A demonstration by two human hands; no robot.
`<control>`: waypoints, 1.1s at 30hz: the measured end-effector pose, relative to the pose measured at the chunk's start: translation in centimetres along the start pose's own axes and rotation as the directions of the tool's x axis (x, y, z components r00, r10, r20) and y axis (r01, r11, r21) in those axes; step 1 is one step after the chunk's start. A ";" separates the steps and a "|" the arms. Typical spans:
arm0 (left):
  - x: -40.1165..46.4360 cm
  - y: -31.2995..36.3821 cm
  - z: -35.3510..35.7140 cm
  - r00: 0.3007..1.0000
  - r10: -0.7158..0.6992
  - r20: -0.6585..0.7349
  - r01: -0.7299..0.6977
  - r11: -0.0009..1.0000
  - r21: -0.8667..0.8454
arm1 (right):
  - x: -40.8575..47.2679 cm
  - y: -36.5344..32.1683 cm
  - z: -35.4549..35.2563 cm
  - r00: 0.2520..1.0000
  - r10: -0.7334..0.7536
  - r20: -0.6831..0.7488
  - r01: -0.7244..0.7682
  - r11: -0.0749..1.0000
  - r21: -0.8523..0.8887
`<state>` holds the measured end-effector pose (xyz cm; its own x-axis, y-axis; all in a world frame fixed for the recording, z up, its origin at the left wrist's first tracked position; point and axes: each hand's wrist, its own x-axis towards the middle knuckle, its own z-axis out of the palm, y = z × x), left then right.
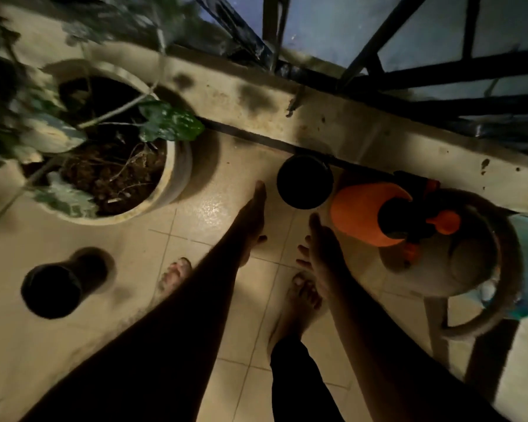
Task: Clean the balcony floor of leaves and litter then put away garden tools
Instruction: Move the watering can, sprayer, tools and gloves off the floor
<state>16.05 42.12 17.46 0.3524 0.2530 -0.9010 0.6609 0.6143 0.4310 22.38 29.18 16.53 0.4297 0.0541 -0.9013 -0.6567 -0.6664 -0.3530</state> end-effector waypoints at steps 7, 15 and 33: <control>-13.5 -0.4 -5.6 0.994 -0.034 -0.100 0.025 0.996 -0.088 | -13.1 -3.0 3.5 0.960 -0.143 0.243 0.215 0.928 -0.303; -24.5 -6.9 -15.2 0.959 -0.122 -0.254 0.092 0.988 -0.126 | -18.2 -2.6 13.3 0.817 -0.175 0.549 0.534 0.589 -0.607; -5.8 -25.6 -35.0 0.621 -0.296 -0.726 -0.247 0.805 -0.540 | -5.9 12.1 41.0 0.750 -0.300 0.590 0.634 0.581 -0.510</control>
<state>-26.12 51.12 9.89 -0.4582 0.5174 -0.7227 0.0872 0.8353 0.5428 -13.51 51.27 7.28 0.1537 0.6790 -0.7179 0.2069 -0.7325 -0.6486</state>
